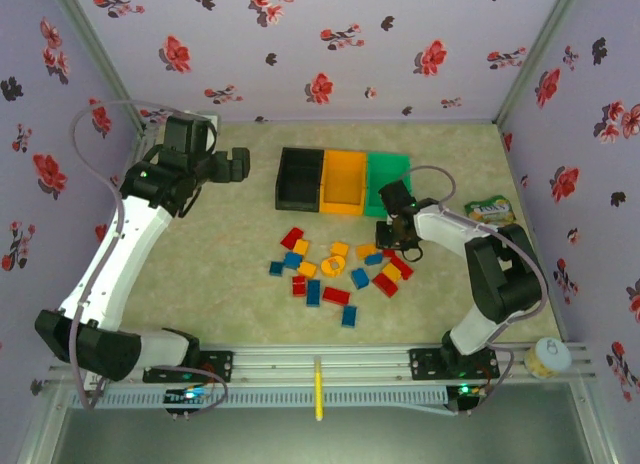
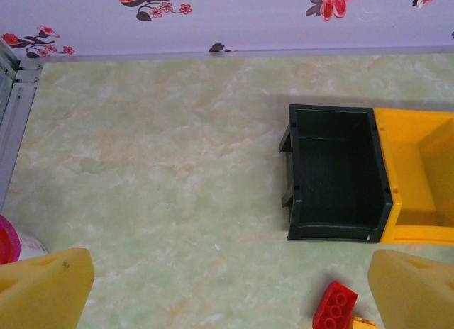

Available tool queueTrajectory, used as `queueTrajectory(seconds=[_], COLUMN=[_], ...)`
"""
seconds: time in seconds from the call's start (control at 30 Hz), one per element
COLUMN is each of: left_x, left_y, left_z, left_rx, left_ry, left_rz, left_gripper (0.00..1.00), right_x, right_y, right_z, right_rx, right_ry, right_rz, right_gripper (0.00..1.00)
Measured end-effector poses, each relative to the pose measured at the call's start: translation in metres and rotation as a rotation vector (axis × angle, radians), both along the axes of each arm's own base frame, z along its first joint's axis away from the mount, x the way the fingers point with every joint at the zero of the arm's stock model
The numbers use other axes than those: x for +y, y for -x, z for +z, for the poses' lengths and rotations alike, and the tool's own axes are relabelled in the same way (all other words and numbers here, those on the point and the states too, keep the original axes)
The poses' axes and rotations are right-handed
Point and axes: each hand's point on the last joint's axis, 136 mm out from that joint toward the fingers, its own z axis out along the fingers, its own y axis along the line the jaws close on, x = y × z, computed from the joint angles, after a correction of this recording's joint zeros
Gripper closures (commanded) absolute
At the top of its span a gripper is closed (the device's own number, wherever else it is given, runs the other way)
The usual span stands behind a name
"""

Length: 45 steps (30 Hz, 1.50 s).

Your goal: Sort the legos into containers by color

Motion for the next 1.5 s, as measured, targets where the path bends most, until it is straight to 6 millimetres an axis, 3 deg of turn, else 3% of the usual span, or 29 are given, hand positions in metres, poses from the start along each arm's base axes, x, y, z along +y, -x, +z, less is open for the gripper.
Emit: queueTrajectory(seconds=[0.23, 0.6, 0.87, 1.0, 1.2, 1.5], left_x=[-0.001, -0.008, -0.013, -0.024, -0.039, -0.043], left_y=[-0.001, -0.004, -0.001, 0.005, 0.021, 0.021], left_z=[0.0, -0.005, -0.006, -0.015, -0.037, -0.022], left_rx=[0.004, 0.029, 0.048, 0.076, 0.128, 0.07], left_ry=[0.001, 0.002, 0.026, 0.055, 0.074, 0.106], left_rz=[0.0, -0.01, -0.019, -0.042, -0.092, -0.108], left_gripper=[0.0, 0.0, 0.0, 0.0, 0.0, 0.0], right_x=[-0.001, 0.019, 0.017, 0.017, 0.001, -0.008], right_y=[-0.007, -0.05, -0.073, -0.095, -0.132, -0.162], right_z=[0.014, 0.12, 0.156, 0.156, 0.132, 0.115], right_rx=[-0.01, -0.239, -0.328, -0.335, -0.288, -0.26], right_ry=[0.019, -0.022, 0.013, 0.032, 0.061, 0.058], right_rz=[-0.005, 0.021, 0.026, 0.028, -0.001, -0.008], right_gripper=[0.78, 0.78, 0.79, 0.79, 0.8, 0.7])
